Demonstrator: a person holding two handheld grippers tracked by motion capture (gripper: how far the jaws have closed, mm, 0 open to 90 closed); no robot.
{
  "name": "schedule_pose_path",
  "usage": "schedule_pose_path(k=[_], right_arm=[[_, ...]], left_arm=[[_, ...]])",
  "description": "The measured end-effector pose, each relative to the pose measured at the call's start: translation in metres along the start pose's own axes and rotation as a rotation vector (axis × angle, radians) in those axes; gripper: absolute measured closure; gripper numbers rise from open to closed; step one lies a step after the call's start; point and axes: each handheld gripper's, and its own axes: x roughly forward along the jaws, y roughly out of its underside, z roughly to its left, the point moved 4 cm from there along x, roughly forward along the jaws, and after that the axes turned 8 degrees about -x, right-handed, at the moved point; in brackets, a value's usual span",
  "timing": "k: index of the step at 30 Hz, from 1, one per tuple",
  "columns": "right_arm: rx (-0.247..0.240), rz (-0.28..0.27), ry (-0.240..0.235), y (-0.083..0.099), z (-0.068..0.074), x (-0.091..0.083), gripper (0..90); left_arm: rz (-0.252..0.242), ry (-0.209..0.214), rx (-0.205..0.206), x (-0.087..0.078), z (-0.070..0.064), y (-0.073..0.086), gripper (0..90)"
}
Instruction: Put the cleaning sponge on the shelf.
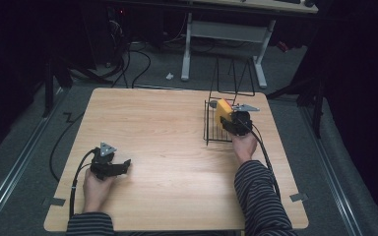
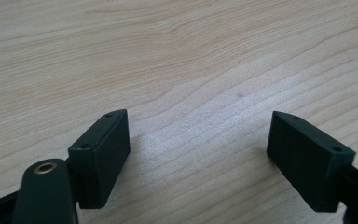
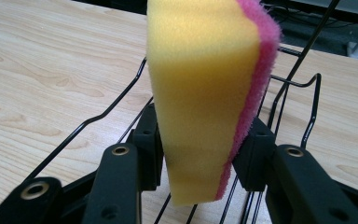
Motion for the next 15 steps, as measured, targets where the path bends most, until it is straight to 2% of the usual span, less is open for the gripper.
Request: schedule_pose_path(k=[5,12,13,14,15], right_arm=[[-0.002,0.002,0.006,0.0003,0.0001,0.0002,55.0],[0.013,0.000,-0.012,0.0011,-0.0002,0.0001,48.3],[0.012,-0.001,-0.013,0.0008,-0.0002,-0.0003,46.4],[0.013,0.000,-0.012,0.0003,-0.0004,-0.0012,40.7],[0.013,0.000,-0.012,0.0003,-0.0004,-0.0012,40.7]], left_arm=[[0.000,0.000,0.000,0.0000,0.0000,0.0000,21.8],[0.000,0.000,0.000,0.0000,0.0000,0.0000,21.8],[0.000,0.000,0.000,0.0000,0.0000,0.0000,21.8],[0.000,0.000,0.000,0.0000,0.0000,0.0000,21.8],[0.000,0.000,0.000,0.0000,0.0000,0.0000,21.8]])
